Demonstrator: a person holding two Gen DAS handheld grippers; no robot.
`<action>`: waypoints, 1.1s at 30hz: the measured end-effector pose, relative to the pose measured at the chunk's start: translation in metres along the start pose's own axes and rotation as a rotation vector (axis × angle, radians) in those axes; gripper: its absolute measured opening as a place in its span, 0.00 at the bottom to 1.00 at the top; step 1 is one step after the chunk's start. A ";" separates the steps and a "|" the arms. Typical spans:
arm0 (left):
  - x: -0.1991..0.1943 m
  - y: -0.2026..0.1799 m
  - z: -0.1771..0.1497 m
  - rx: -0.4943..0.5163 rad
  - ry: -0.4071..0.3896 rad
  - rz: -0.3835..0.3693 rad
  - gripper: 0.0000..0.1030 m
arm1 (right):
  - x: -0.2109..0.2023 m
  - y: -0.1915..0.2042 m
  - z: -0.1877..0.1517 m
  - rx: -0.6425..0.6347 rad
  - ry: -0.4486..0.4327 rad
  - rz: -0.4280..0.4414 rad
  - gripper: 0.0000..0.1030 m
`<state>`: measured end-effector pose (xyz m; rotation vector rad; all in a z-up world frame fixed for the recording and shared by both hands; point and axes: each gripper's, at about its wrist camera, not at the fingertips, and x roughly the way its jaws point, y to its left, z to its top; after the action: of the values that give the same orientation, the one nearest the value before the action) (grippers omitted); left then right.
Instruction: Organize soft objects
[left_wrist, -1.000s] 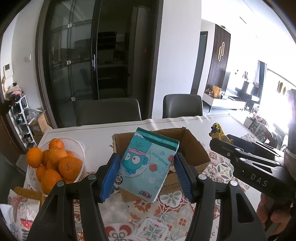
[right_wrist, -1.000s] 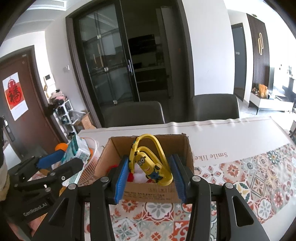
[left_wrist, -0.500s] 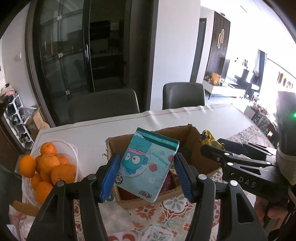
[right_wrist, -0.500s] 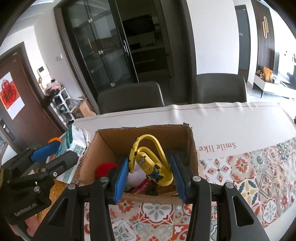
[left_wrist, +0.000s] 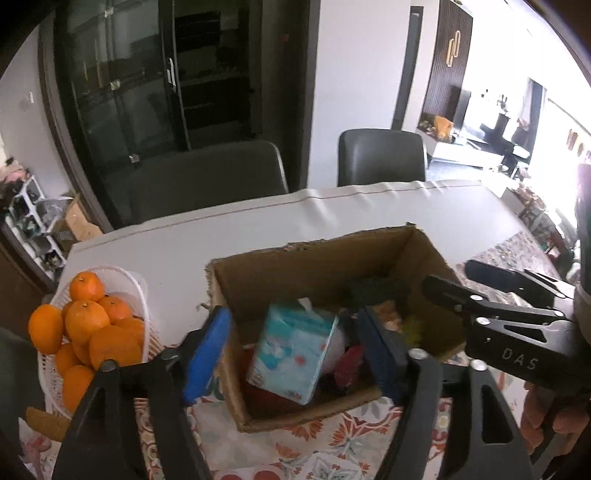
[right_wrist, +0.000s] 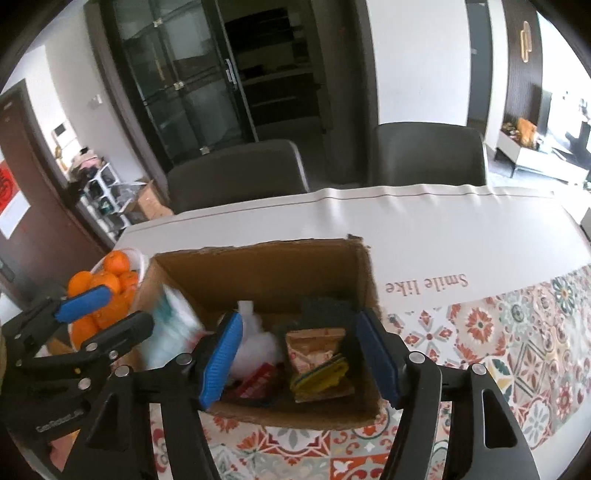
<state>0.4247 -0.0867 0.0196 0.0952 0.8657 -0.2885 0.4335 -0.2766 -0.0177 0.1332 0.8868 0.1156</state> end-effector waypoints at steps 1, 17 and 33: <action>0.000 0.000 -0.001 0.003 -0.008 0.016 0.74 | 0.000 0.000 -0.001 -0.001 0.000 -0.006 0.64; -0.073 -0.005 -0.039 -0.017 -0.137 0.143 0.91 | -0.070 0.016 -0.032 -0.016 -0.111 -0.057 0.66; -0.178 -0.016 -0.121 -0.044 -0.300 0.253 1.00 | -0.171 0.050 -0.112 -0.057 -0.272 -0.107 0.87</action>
<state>0.2220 -0.0407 0.0781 0.1158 0.5542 -0.0432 0.2374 -0.2468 0.0512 0.0467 0.6170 0.0217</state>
